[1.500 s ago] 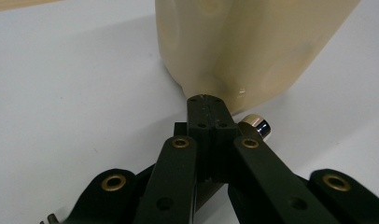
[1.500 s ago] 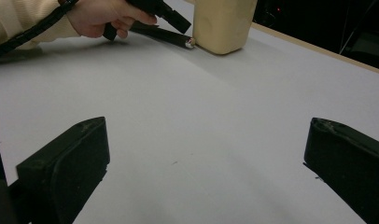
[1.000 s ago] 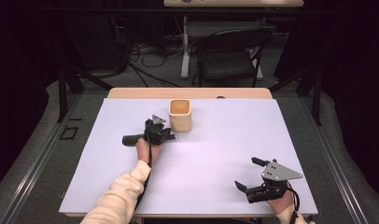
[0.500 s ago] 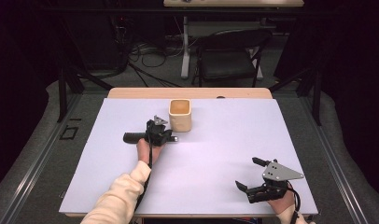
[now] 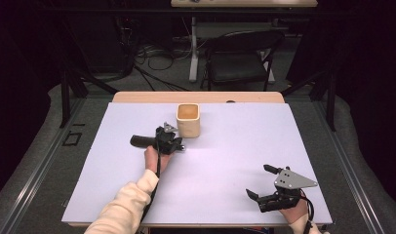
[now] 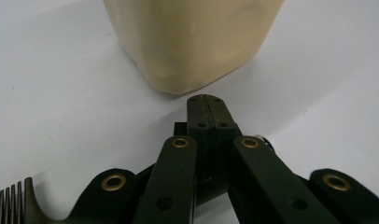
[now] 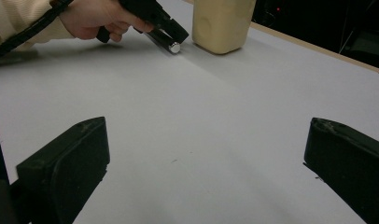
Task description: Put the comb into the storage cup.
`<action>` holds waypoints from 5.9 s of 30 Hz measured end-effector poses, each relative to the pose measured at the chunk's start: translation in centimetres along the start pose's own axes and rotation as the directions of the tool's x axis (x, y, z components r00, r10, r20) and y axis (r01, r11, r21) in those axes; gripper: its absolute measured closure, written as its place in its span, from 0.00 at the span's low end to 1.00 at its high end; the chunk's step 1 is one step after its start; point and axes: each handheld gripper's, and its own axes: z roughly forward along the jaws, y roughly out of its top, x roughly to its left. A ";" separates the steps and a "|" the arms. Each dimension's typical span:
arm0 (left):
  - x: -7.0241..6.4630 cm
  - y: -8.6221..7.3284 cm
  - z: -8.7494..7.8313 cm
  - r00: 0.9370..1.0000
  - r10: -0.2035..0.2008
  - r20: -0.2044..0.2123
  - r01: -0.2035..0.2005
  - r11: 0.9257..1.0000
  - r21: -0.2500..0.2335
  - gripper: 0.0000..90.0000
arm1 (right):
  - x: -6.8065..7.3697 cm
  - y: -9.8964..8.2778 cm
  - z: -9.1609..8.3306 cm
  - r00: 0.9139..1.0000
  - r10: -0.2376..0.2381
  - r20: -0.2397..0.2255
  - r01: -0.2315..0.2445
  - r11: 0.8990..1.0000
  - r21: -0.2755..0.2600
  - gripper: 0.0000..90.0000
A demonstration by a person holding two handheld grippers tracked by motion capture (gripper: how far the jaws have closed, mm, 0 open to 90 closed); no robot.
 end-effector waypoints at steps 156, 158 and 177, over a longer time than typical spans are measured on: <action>0.8 -2.3 -6.2 0.998 0.001 -0.064 0.006 0.994 0.109 0.61 | 0.0 0.0 0.1 1.000 0.006 -0.010 -0.006 1.000 -0.001 0.00; 1.0 -1.9 -6.8 0.997 -0.007 -0.074 0.015 0.994 0.111 0.57 | 0.0 0.0 0.1 1.000 0.008 -0.009 -0.008 1.000 -0.001 0.00; 4.2 1.5 -5.7 0.992 -0.095 -0.084 0.119 0.930 0.348 0.21 | 0.0 0.0 0.0 1.000 0.015 -0.014 -0.015 1.000 -0.001 0.00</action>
